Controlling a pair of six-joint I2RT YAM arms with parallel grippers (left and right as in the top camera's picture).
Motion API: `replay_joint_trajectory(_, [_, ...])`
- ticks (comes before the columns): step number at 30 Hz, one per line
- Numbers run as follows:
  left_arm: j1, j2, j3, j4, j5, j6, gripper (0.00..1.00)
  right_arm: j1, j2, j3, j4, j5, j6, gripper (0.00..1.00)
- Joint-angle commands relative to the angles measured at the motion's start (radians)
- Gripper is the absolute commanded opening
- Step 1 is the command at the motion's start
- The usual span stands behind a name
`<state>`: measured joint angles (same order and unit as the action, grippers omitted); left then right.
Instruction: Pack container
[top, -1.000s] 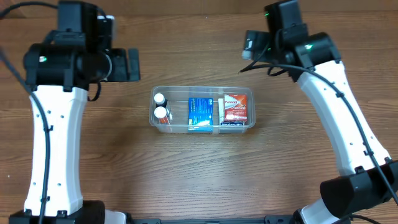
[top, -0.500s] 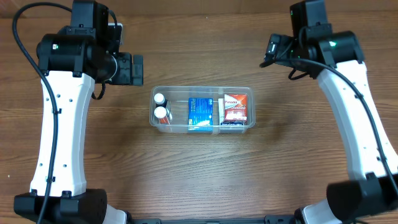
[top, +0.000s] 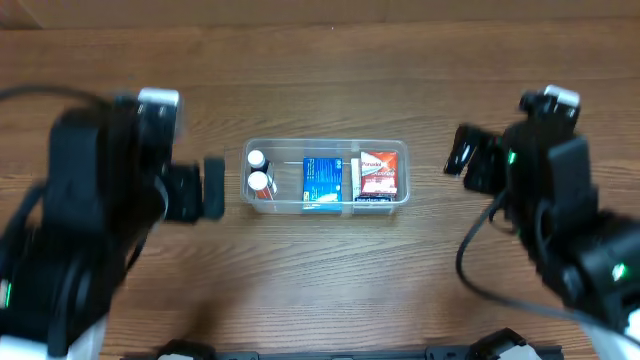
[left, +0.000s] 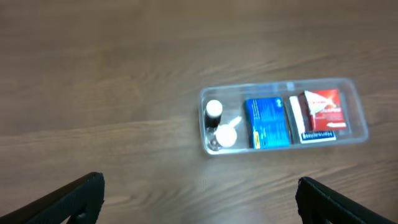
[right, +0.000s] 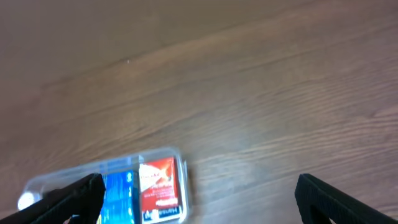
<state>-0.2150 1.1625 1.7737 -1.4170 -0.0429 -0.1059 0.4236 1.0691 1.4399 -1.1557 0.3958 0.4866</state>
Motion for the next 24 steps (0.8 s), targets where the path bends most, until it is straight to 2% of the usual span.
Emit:
replay_joint_trajectory(1, [-0.014, -0.215, -0.238, 0.082, -0.079, -0.032, 1.00, 0.060, -0.150, -0.205, 0.059, 0.064, 0.045, 1.00])
replay_joint_trajectory(5, [-0.014, -0.430, -0.526, 0.235, -0.126, -0.029, 1.00, 0.072, -0.263, -0.451, 0.162, 0.063, 0.045, 1.00])
replay_joint_trajectory(9, [-0.014, -0.489, -0.728, 0.315, -0.153, -0.029, 1.00, 0.072, -0.251, -0.570, 0.210, 0.058, 0.045, 1.00])
replay_joint_trajectory(13, [-0.014, -0.470, -0.779, 0.299, -0.151, -0.030, 1.00, 0.072, -0.225, -0.570, 0.193, 0.052, 0.045, 1.00])
replay_joint_trajectory(24, [-0.014, -0.467, -0.779, 0.341, -0.167, -0.029, 1.00, 0.072, -0.220, -0.570, 0.197, 0.052, 0.045, 1.00])
